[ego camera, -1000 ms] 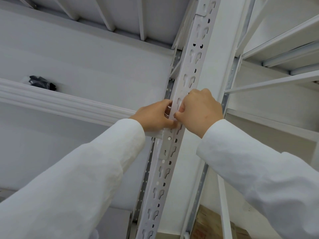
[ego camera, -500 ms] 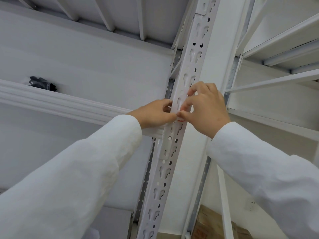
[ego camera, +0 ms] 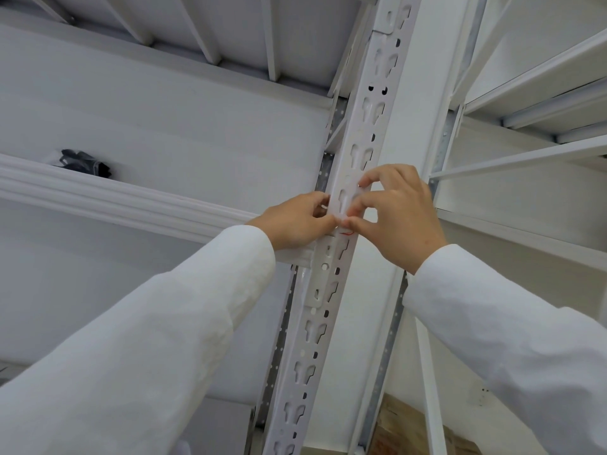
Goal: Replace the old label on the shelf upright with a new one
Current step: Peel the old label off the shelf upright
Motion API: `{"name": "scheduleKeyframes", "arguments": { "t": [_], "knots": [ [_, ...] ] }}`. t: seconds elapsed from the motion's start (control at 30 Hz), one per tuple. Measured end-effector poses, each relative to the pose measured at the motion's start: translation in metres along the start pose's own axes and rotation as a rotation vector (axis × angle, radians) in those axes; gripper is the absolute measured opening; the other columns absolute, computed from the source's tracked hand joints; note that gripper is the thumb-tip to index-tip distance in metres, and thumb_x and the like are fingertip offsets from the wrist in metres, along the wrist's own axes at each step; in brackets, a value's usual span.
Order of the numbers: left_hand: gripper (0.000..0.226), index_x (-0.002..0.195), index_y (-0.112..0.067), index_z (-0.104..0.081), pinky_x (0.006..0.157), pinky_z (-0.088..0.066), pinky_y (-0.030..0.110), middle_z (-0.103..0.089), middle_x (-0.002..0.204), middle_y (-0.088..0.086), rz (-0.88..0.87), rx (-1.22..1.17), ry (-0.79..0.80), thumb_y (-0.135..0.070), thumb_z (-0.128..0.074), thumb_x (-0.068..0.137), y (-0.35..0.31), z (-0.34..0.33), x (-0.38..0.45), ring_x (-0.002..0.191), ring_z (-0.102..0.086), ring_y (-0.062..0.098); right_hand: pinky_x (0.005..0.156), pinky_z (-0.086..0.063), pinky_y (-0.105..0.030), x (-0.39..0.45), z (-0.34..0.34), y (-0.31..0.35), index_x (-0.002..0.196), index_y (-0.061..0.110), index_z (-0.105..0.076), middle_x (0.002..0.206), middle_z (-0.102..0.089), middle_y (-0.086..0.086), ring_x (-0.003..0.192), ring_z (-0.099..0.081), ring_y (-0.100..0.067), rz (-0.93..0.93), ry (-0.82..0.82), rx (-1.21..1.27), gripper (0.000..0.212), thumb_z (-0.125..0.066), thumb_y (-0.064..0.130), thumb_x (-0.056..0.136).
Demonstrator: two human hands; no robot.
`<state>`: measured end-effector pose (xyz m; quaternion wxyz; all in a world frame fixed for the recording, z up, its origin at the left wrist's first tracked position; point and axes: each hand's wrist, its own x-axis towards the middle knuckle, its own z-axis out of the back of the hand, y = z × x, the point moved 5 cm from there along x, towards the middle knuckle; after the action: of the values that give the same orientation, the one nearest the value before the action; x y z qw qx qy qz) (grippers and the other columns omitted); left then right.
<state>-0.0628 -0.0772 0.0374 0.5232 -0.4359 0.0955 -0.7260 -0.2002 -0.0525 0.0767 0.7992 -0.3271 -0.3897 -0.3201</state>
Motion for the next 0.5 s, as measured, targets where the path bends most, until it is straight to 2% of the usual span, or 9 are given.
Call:
{"name": "scheduleKeyframes", "arguments": {
  "t": [0.3, 0.5],
  "knots": [
    [0.064, 0.120, -0.028, -0.055, 0.102, -0.044, 0.045, -0.070, 0.111, -0.005, 0.016, 0.029, -0.051, -0.059, -0.047, 0.064, 0.0006, 0.0009, 0.0028, 0.108, -0.064, 0.019, 0.094, -0.025, -0.032, -0.0033, -0.0009, -0.0029, 0.075, 0.025, -0.074, 0.112, -0.058, 0.004, 0.117, -0.039, -0.021, 0.009, -0.017, 0.023, 0.016, -0.068, 0.040, 0.077],
    [0.058, 0.116, -0.028, -0.055, 0.102, -0.044, 0.045, -0.070, 0.110, -0.006, 0.038, 0.035, -0.060, -0.056, -0.048, 0.067, 0.0004, 0.0013, 0.0027, 0.107, -0.064, 0.019, 0.088, -0.016, -0.024, -0.0038, -0.0018, -0.0026, 0.077, 0.024, -0.074, 0.115, -0.056, 0.005, 0.119, -0.036, -0.020, -0.016, -0.011, 0.030, 0.012, -0.068, 0.034, 0.079]
  ]
}}
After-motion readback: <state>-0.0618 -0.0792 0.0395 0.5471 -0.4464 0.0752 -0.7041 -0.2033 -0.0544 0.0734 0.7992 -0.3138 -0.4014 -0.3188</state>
